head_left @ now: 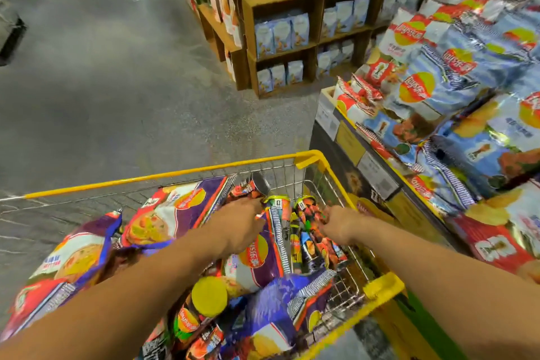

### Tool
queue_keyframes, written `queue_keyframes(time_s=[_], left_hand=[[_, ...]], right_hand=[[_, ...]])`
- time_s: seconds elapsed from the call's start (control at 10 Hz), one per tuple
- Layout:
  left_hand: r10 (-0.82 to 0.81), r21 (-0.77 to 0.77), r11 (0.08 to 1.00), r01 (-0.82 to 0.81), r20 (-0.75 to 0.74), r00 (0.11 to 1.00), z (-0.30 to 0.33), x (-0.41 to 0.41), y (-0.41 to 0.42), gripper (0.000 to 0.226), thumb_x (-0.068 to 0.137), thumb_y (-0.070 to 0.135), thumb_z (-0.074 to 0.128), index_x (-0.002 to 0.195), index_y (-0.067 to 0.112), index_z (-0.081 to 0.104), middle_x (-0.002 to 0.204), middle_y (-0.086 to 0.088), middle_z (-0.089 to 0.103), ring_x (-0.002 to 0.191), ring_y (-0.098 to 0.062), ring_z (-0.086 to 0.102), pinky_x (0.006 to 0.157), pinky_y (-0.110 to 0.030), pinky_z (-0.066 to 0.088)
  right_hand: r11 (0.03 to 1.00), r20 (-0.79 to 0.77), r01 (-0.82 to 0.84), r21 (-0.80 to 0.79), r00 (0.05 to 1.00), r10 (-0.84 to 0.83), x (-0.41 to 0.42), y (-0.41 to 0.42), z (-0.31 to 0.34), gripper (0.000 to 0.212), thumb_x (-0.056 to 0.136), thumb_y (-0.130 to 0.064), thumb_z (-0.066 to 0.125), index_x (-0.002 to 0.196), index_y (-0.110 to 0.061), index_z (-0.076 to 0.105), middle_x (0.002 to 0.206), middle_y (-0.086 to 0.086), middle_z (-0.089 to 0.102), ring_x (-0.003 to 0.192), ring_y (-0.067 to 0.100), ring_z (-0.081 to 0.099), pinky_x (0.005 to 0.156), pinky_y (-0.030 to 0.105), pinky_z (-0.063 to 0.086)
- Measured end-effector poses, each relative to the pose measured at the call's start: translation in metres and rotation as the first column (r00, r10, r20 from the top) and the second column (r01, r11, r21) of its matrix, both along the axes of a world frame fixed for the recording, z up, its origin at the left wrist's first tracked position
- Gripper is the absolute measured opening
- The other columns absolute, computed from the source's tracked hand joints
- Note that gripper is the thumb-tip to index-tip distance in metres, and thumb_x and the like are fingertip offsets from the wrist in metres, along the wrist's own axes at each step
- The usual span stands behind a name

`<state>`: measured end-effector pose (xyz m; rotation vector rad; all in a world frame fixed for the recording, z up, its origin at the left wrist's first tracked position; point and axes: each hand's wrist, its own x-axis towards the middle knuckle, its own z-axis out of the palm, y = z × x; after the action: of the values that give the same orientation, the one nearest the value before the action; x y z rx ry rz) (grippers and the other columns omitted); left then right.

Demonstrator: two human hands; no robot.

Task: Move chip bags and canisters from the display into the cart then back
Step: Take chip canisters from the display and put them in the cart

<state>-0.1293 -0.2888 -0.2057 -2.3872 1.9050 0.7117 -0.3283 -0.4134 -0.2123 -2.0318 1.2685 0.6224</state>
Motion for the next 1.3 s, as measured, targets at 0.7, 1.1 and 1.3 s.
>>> queue_keyframes(time_s=[0.7, 1.1, 1.3], left_hand=[[0.637, 0.489, 0.767, -0.415, -0.506, 0.581, -0.120, 0.000, -0.084, 0.056, 0.057, 0.043, 0.089, 0.100, 0.012, 0.071, 0.091, -0.003, 0.076, 0.087, -0.025, 0.073, 0.081, -0.038, 0.059], [0.515, 0.323, 0.850, -0.417, -0.680, 0.521, -0.104, -0.008, -0.071, 0.040, 0.079, 0.050, 0.076, 0.068, 0.014, 0.063, 0.055, 0.015, 0.058, 0.052, 0.000, 0.051, 0.063, -0.021, 0.045], [0.462, 0.197, 0.856, -0.479, -0.707, 0.536, -0.075, -0.017, -0.067, 0.060, 0.076, 0.066, 0.062, 0.118, 0.023, 0.057, 0.116, 0.009, 0.064, 0.110, -0.014, 0.059, 0.092, -0.034, 0.042]], right_hand=[[0.995, -0.330, -0.051, -0.089, 0.944, 0.019, 0.052, -0.026, -0.167, 0.094, 0.092, -0.023, 0.057, 0.147, 0.017, -0.007, 0.153, 0.038, 0.013, 0.136, 0.047, 0.033, 0.101, 0.044, 0.048], [0.895, 0.007, 0.446, 0.024, 0.895, -0.447, 0.044, -0.015, -0.151, 0.055, 0.077, -0.028, 0.076, 0.120, -0.013, 0.045, 0.128, 0.012, 0.051, 0.117, 0.032, 0.056, 0.087, 0.034, 0.048], [0.710, 0.271, 0.579, 0.402, 0.665, -0.696, 0.020, -0.012, -0.094, 0.047, 0.064, -0.001, 0.070, 0.101, -0.022, 0.051, 0.084, 0.003, 0.064, 0.071, 0.018, 0.058, 0.059, 0.028, 0.048]])
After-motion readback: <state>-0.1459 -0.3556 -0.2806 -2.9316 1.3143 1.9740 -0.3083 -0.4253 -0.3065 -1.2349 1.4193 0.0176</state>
